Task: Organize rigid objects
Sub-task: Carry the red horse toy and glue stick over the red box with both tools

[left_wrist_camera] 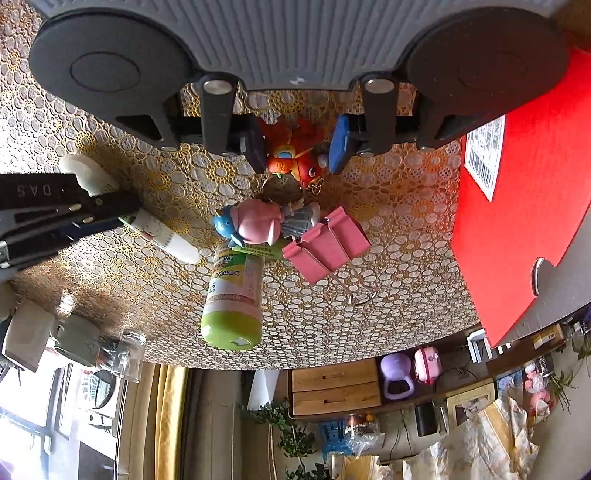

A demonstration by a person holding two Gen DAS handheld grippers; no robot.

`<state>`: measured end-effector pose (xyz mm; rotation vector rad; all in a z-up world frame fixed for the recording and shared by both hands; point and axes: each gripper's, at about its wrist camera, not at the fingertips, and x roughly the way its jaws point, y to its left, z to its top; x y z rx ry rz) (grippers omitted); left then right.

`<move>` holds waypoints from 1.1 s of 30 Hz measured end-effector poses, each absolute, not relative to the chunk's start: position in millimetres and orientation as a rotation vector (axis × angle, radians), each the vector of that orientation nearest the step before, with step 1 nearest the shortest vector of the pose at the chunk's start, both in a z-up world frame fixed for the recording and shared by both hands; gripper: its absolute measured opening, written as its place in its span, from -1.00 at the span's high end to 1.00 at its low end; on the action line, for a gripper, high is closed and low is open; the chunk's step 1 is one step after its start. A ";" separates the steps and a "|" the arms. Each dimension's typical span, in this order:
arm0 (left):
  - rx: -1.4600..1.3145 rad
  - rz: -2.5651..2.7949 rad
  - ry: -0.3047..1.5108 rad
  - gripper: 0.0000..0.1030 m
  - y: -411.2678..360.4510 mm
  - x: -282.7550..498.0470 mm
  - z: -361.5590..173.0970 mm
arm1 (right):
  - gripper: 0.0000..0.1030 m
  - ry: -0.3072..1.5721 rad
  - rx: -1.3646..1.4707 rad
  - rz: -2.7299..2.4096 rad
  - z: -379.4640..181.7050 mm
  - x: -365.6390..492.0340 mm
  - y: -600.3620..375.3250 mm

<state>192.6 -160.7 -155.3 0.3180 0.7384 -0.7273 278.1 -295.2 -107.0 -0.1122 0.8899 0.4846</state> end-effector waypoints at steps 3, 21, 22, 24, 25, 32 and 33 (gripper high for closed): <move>0.315 -0.728 0.746 0.29 -156.6 189.1 -153.0 | 0.68 0.885 -0.052 0.443 -106.7 266.6 -299.3; 0.266 -0.763 0.724 0.30 -112.8 159.5 -102.3 | 0.68 0.823 0.135 0.417 -56.4 202.1 -291.5; 0.265 -0.762 0.720 0.30 -110.6 157.7 -98.4 | 0.68 0.820 0.131 0.417 -53.0 199.8 -289.6; 0.263 -0.765 0.708 0.30 -105.1 154.3 -90.3 | 0.68 0.819 0.126 0.417 -45.8 193.8 -284.4; 0.262 -0.764 0.702 0.30 -102.6 153.0 -86.5 | 0.68 0.819 0.128 0.416 -42.6 191.8 -282.7; 0.260 -0.758 0.675 0.30 -85.1 147.1 -60.6 | 0.68 0.787 0.103 0.422 -13.2 175.0 -261.5; 0.261 -0.757 0.668 0.30 -82.4 145.7 -56.3 | 0.68 0.780 0.097 0.427 -8.3 172.7 -257.6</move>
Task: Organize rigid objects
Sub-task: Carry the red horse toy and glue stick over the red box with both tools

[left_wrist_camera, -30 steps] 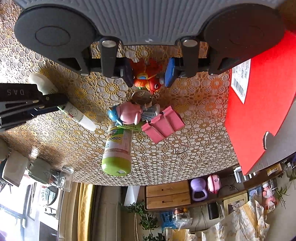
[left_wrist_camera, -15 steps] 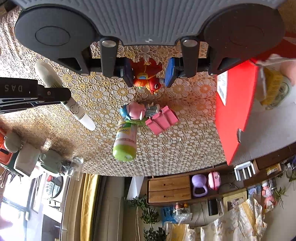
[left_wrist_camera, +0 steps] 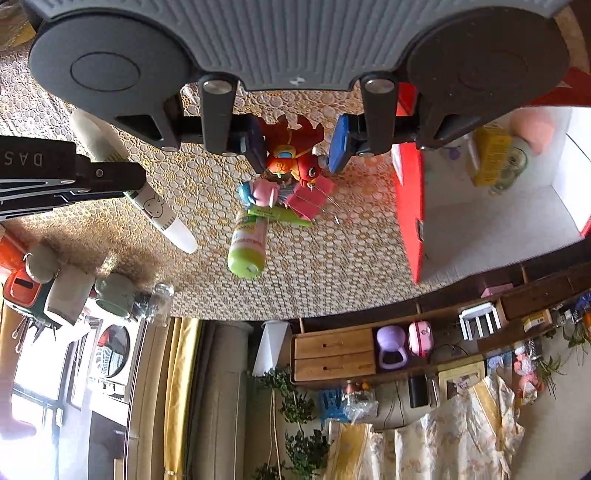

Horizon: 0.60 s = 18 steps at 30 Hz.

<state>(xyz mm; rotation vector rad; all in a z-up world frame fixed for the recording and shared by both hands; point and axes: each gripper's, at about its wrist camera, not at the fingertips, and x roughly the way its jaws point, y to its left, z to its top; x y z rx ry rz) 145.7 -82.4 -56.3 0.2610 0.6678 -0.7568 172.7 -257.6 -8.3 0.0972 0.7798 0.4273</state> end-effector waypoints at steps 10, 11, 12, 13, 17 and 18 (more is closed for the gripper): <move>0.246 -0.747 0.621 0.29 -48.6 148.8 -22.4 | 0.68 0.727 0.044 0.497 32.3 160.8 -209.7; 0.245 -0.743 0.617 0.30 -44.8 149.7 -20.2 | 0.68 0.722 0.039 0.504 36.4 160.4 -204.6; 0.243 -0.741 0.614 0.29 -41.1 151.6 -17.1 | 0.68 0.719 0.036 0.510 38.7 160.3 -201.6; 0.241 -0.738 0.613 0.29 -37.0 153.6 -14.2 | 0.68 0.713 0.033 0.516 41.5 160.1 -196.7; 0.223 -0.723 0.614 0.29 -20.6 164.4 -7.0 | 0.68 0.694 0.007 0.537 49.3 160.2 -177.3; 0.217 -0.715 0.617 0.30 -14.8 167.9 -6.2 | 0.68 0.694 0.004 0.543 50.8 159.2 -172.9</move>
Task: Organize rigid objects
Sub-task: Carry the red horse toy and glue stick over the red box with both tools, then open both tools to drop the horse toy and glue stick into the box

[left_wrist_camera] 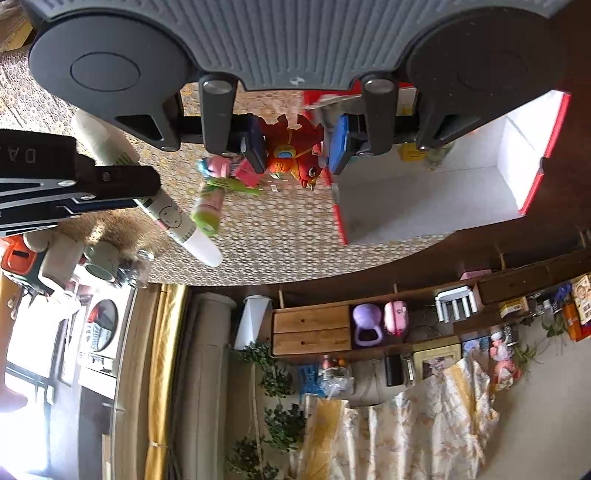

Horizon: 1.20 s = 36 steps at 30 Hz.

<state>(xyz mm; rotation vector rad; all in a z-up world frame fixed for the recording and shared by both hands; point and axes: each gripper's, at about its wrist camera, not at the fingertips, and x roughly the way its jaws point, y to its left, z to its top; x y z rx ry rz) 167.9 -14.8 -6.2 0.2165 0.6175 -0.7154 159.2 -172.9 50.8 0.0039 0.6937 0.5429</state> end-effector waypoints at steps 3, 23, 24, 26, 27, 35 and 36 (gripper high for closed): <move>0.208 -0.693 0.628 0.30 1.3 177.7 -6.0 | 0.68 0.687 -0.016 0.561 54.1 160.1 -158.2; 0.234 -0.541 0.674 0.30 83.0 251.6 -6.6 | 0.67 0.715 -0.126 0.646 39.3 187.6 -63.8; 0.238 -0.535 0.679 0.30 82.9 255.7 -7.8 | 0.67 0.720 -0.129 0.647 36.2 190.3 -59.8; 0.242 -0.526 0.691 0.29 86.9 263.9 -11.7 | 0.68 0.732 -0.137 0.647 29.2 196.3 -53.1; 0.245 -0.521 0.696 0.30 87.3 268.1 -13.7 | 0.68 0.738 -0.143 0.645 25.6 198.7 -49.1; 0.286 -0.475 0.759 0.29 89.0 308.0 -44.4 | 0.68 0.795 -0.175 0.632 -5.8 227.9 -19.8; 0.289 -0.461 0.769 0.29 88.4 313.5 -49.5 | 0.68 0.804 -0.181 0.628 -10.0 231.5 -17.1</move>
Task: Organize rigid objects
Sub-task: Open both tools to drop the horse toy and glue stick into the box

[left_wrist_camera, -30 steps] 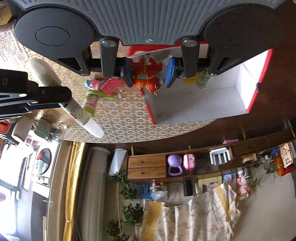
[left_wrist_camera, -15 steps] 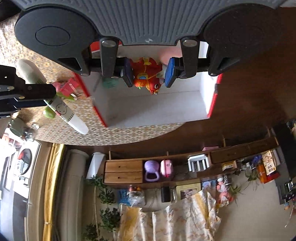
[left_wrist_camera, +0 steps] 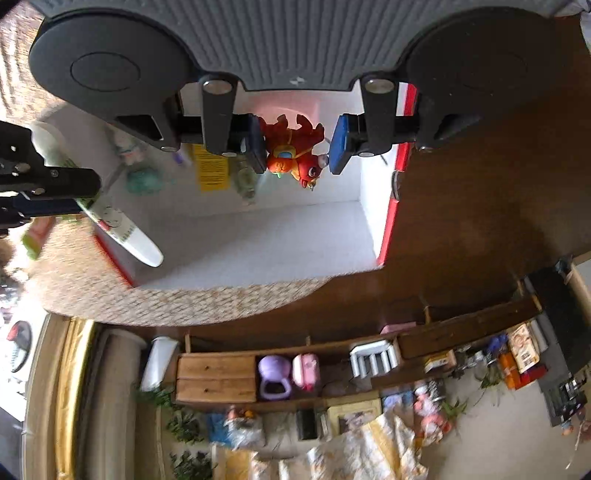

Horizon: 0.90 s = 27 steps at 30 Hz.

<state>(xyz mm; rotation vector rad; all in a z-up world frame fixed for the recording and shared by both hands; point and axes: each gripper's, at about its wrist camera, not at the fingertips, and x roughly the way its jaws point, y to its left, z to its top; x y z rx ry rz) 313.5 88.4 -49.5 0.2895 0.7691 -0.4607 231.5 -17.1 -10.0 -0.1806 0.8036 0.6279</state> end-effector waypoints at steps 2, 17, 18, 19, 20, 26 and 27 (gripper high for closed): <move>0.292 -0.447 0.793 0.29 87.0 324.7 -58.1 | 0.68 0.822 -0.195 0.624 -17.9 238.7 -11.1; 0.377 -0.416 0.987 0.29 50.5 387.6 -88.5 | 0.68 0.900 -0.299 0.626 -54.9 257.8 17.3; 0.375 -0.413 0.994 0.29 49.4 389.7 -89.4 | 0.68 0.905 -0.300 0.628 -56.5 258.2 17.5; 0.371 -0.416 1.007 0.29 48.1 392.4 -90.0 | 0.68 0.910 -0.303 0.630 -57.5 258.5 18.0; 0.367 -0.418 1.020 0.29 47.5 394.3 -91.9 | 0.68 0.917 -0.305 0.630 -59.8 258.4 18.1; 0.376 -0.421 1.092 0.29 42.2 401.9 -103.2 | 0.67 0.945 -0.320 0.637 -68.7 259.0 20.0; 0.379 -0.422 1.105 0.29 42.1 402.1 -106.0 | 0.67 0.945 -0.324 0.638 -68.6 259.4 21.4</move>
